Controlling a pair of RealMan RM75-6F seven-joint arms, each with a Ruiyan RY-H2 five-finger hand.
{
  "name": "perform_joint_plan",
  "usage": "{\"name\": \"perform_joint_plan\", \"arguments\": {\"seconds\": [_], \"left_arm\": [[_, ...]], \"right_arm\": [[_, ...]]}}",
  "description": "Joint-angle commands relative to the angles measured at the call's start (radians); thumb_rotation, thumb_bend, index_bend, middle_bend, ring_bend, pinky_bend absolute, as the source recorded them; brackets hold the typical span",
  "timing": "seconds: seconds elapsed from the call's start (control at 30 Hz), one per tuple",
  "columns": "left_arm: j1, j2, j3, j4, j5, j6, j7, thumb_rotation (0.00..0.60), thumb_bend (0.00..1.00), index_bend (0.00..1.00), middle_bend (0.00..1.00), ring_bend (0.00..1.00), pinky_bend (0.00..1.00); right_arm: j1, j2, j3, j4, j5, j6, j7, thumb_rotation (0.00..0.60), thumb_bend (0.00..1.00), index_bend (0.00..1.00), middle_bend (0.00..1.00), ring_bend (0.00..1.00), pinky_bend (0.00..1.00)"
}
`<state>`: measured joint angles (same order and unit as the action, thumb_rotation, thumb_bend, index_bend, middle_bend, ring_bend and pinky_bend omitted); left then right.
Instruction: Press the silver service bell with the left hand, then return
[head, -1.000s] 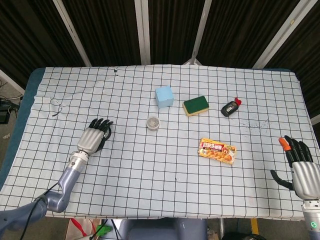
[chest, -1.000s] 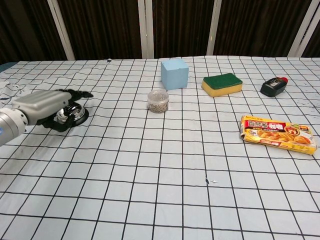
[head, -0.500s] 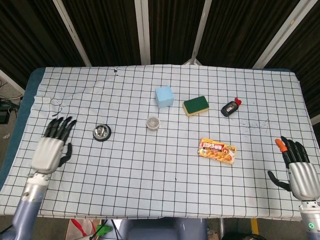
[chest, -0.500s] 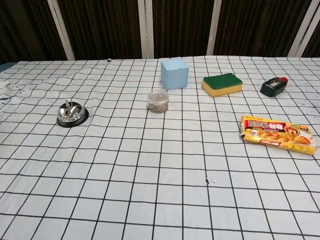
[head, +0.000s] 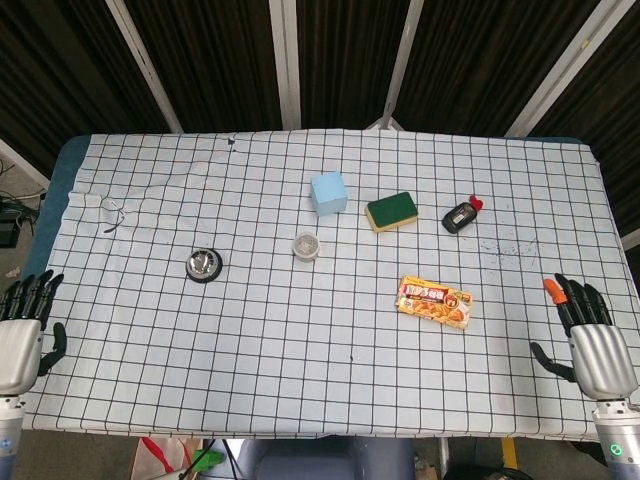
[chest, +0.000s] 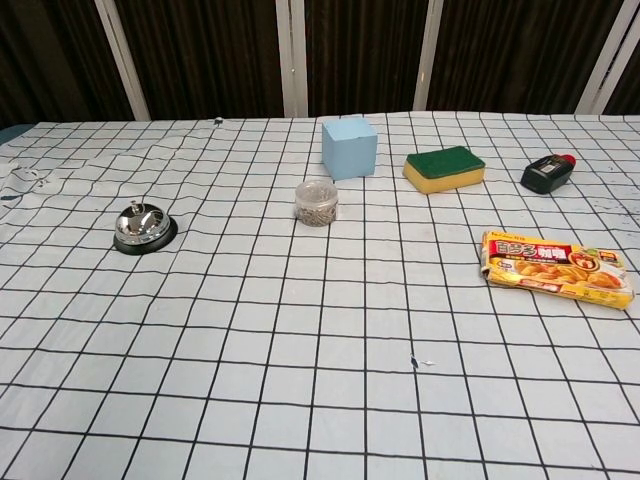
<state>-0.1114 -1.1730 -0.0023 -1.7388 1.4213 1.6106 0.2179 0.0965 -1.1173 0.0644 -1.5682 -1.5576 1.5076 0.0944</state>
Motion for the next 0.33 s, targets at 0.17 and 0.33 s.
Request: {"name": "perform_joint_plan", "arguments": {"seconds": [0.17,0.33], "left_arm": [[0.025,-0.002,-0.005,0.025,0.035,0.037,-0.041,0.600,0.87,0.03,0.04,0.00,0.00],[0.028,0.007,-0.005,0.028,0.032,0.019,-0.051,0.600,0.87,0.03,0.04,0.00,0.00]], "right_arm": [[0.000,0.000,0.000,0.000,-0.003,0.002,-0.002,0.600,0.30,0.08,0.00,0.03,0.00],[0.002,-0.003,0.002,-0.002,0.000,0.001,-0.002,0.600,0.31,0.08,0.00,0.03,0.00]]}}
